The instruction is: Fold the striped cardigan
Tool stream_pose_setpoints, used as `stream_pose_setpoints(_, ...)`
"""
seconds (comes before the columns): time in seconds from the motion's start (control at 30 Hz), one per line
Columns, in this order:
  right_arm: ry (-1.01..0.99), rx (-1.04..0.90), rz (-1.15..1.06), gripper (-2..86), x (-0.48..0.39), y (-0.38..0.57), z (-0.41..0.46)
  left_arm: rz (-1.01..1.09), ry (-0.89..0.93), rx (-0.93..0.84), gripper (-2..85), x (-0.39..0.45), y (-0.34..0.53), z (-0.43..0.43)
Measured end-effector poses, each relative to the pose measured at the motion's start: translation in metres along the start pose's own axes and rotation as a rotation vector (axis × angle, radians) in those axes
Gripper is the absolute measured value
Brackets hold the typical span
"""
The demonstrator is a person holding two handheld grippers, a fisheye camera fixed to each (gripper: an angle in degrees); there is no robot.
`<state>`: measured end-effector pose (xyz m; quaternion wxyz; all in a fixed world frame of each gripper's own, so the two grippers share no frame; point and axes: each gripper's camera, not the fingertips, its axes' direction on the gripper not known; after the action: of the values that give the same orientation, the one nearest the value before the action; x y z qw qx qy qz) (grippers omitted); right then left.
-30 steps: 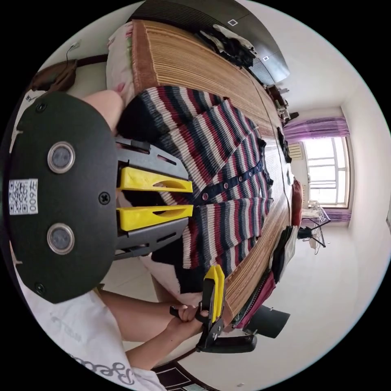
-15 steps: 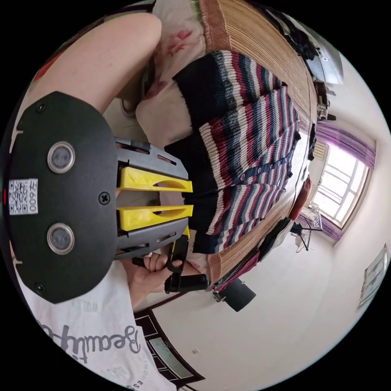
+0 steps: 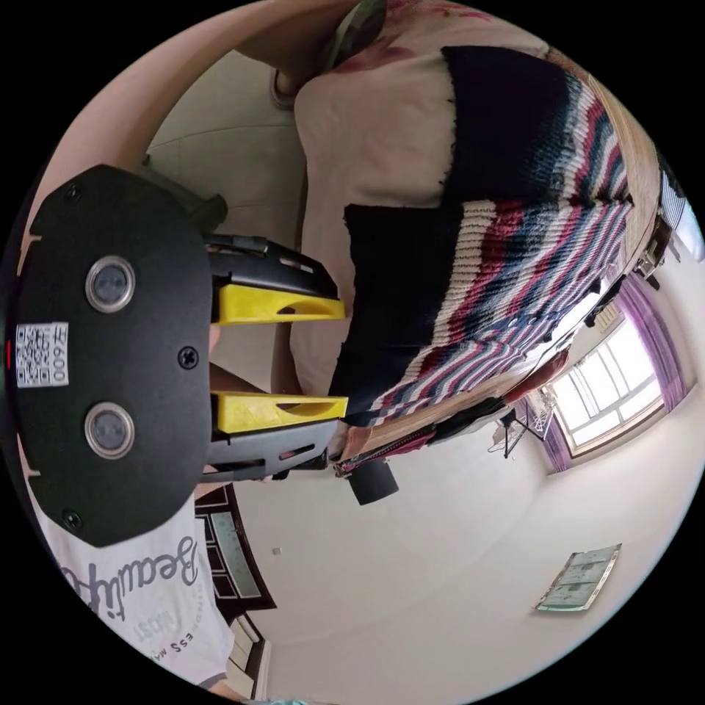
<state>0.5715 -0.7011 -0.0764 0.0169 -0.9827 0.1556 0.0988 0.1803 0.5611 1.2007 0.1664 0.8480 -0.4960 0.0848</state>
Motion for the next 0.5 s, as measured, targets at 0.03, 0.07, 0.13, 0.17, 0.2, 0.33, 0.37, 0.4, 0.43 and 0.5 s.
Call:
stream_pose_setpoints(0.03, -0.013, 0.004, 0.001, -0.8, 0.000, -0.003, -0.003, 0.001, -0.010, 0.004, 12.9, 0.000, -0.002, 0.001)
stream_pose_setpoints(0.07, -0.018, 0.003, 0.003, -0.8, 0.000, -0.005, -0.005, -0.008, 0.014, 0.008, 11.9, -0.003, -0.006, 0.002)
stream_pose_setpoints(0.13, -0.010, -0.004, -0.005, -0.8, -0.003, -0.009, -0.007, -0.019, 0.087, 0.045, 6.7, -0.008, -0.011, 0.000)
stream_pose_setpoints(0.17, 0.007, -0.012, -0.014, -0.9, -0.005, -0.012, -0.008, -0.019, 0.096, 0.052, 4.9, -0.008, -0.012, -0.001)
stream_pose_setpoints(0.2, 0.016, -0.015, -0.019, -0.9, -0.007, -0.013, -0.009, -0.015, 0.109, 0.072, 3.7, -0.007, -0.014, -0.005)
stream_pose_setpoints(0.33, 0.073, -0.026, -0.052, -0.9, -0.019, -0.019, -0.013, -0.021, 0.133, 0.110, 1.9, 0.005, -0.021, -0.018)
stream_pose_setpoints(0.37, 0.090, -0.024, -0.063, -0.9, -0.023, -0.020, -0.014, -0.028, 0.126, 0.111, 1.8, 0.007, -0.022, -0.020)
stream_pose_setpoints(0.4, 0.098, -0.024, -0.070, -0.9, -0.026, -0.021, -0.014, -0.028, 0.118, 0.115, 1.6, 0.012, -0.025, -0.022)
stream_pose_setpoints(0.43, 0.114, -0.026, -0.085, -0.9, -0.031, -0.022, -0.013, -0.021, 0.114, 0.119, 1.6, 0.015, -0.027, -0.024)
stream_pose_setpoints(0.5, 0.144, -0.033, -0.102, -0.9, -0.039, -0.024, -0.011, 0.017, 0.050, 0.146, 1.4, 0.029, -0.034, -0.030)
